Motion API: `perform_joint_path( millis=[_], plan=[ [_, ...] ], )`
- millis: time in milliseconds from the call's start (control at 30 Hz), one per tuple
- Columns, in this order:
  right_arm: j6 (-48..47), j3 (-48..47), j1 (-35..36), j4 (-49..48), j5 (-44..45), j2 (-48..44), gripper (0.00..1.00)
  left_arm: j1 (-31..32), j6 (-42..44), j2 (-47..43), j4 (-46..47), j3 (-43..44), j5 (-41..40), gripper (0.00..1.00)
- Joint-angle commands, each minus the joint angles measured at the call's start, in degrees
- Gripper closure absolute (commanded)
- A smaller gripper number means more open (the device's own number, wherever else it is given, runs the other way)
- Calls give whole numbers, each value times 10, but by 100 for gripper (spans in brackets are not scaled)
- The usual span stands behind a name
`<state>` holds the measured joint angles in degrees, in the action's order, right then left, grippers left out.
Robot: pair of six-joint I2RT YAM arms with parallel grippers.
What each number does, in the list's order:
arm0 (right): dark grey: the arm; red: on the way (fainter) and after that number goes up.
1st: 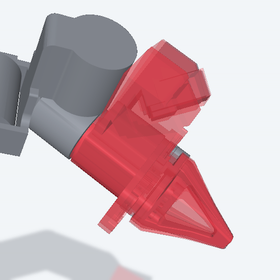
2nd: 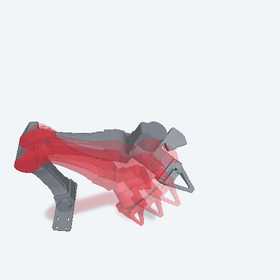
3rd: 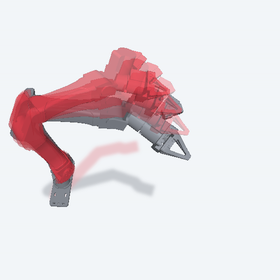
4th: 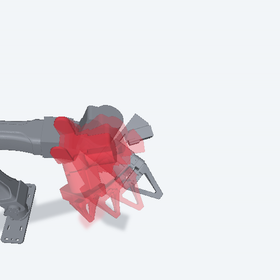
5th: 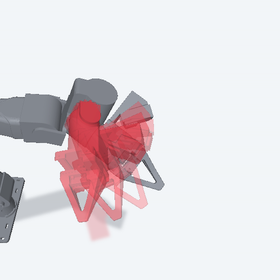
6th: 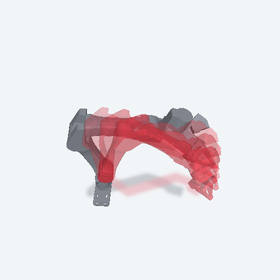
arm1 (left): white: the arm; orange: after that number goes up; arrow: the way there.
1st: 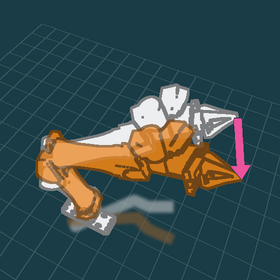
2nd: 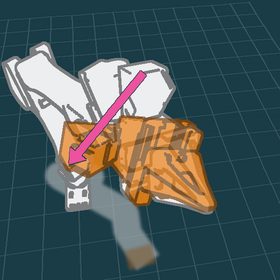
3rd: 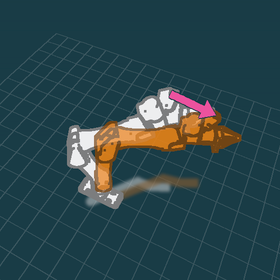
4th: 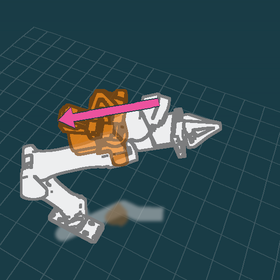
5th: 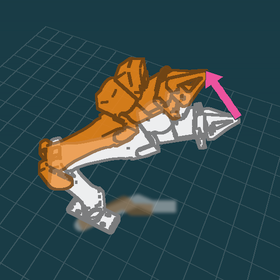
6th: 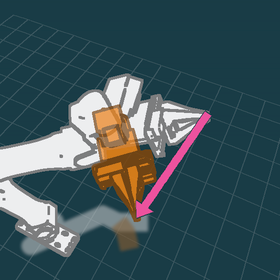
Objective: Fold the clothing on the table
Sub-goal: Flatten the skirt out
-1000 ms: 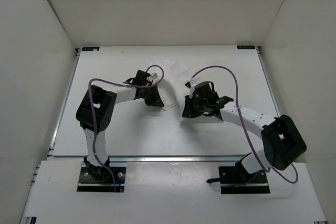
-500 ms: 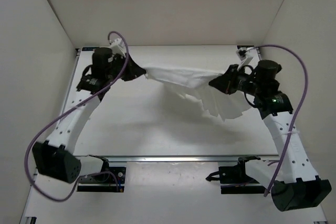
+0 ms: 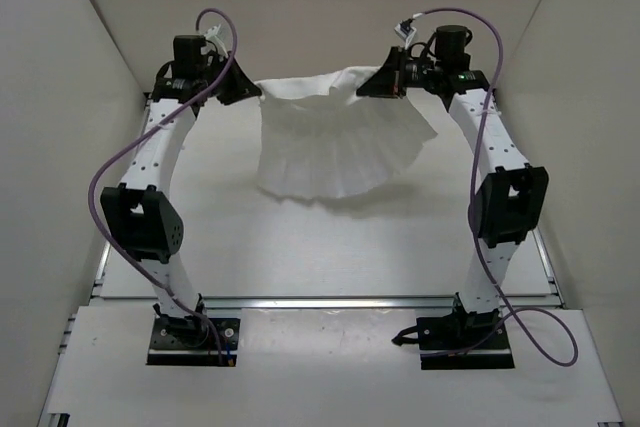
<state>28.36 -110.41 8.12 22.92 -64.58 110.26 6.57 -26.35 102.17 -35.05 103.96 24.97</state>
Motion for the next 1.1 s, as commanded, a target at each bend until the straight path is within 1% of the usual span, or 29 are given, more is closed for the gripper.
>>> perform_joint_path(
  millis=[0, 33, 67, 100, 133, 167, 200, 233, 267, 300, 333, 367, 400, 433, 467, 500, 533, 567, 600, 633, 700, 767, 900, 967, 1067],
  plan=[
    [164, -22, -20, -190, -107, -46, 100, -21, 17, -35, -62, 128, -1, 100],
    [199, 8, -28, -243, -121, -50, 100, -17, 17, -41, -60, 121, -2, 100],
    [269, 70, -34, -347, -149, -57, 100, -18, 19, -54, -50, 81, -9, 100],
    [304, 104, -37, -394, -166, -64, 100, -10, 23, -74, -39, 53, -18, 100],
    [366, 174, -43, -482, -171, -71, 100, -2, 22, -101, -15, -12, -19, 100],
    [401, 242, -47, -546, -175, -74, 100, 3, 17, -119, 19, -93, -31, 100],
    [411, 271, -45, -562, -171, -85, 100, 3, 7, -143, 40, -137, -26, 100],
    [411, 324, -51, -578, -172, -90, 100, 13, -11, -165, 80, -218, -22, 100],
    [381, 396, -53, -573, -161, -99, 100, 13, -22, -187, 129, -331, -13, 100],
    [341, 439, -51, -531, -143, -108, 100, 24, -28, -191, 144, -363, -13, 100],
    [305, 453, -50, -496, -113, -122, 99, 27, -33, -197, 167, -425, -19, 100],
    [210, 471, -46, -375, -83, -129, 99, 36, -32, -200, 185, -471, -17, 100],
    [104, 465, -35, -234, -7, -144, 100, 35, -34, -200, 204, -513, -9, 96],
    [60, 460, -29, -165, 108, -152, 99, 37, -34, -202, 213, -530, -12, 72],
    [-6, 458, -9, -80, 167, -170, 88, 40, -34, -209, 219, -559, -5, 61],
    [-34, 475, 10, -45, 256, -192, 78, 41, -28, -206, 221, -570, -8, 52],
    [-35, 505, 20, -52, 300, -212, 70, 42, -24, -210, 219, -589, -12, 48],
    [-30, 525, 24, -59, 313, -225, 68, 44, -20, -216, 216, -594, -15, 46],
    [-13, 566, 23, -80, 310, -250, 64, 47, -17, -223, 211, -604, -16, 43],
    [-1, 586, 20, -88, 311, -277, 64, 45, -12, -225, 209, -606, -22, 41],
    [15, 651, 36, -101, 343, -317, 63, 51, -10, -227, 207, -625, -22, 41],
    [20, 691, 51, -96, 390, -356, 58, 63, -9, -234, 210, -633, -28, 41],
    [48, 774, 54, -126, 394, -430, 58, 85, -15, -210, 226, -638, -38, 38],
    [46, 802, 59, -134, 412, -441, 57, 90, -16, -191, 233, -634, -41, 37],
    [49, 831, 55, -170, 401, -436, 57, 98, -23, -164, 248, -619, -68, 34]
  ],
)
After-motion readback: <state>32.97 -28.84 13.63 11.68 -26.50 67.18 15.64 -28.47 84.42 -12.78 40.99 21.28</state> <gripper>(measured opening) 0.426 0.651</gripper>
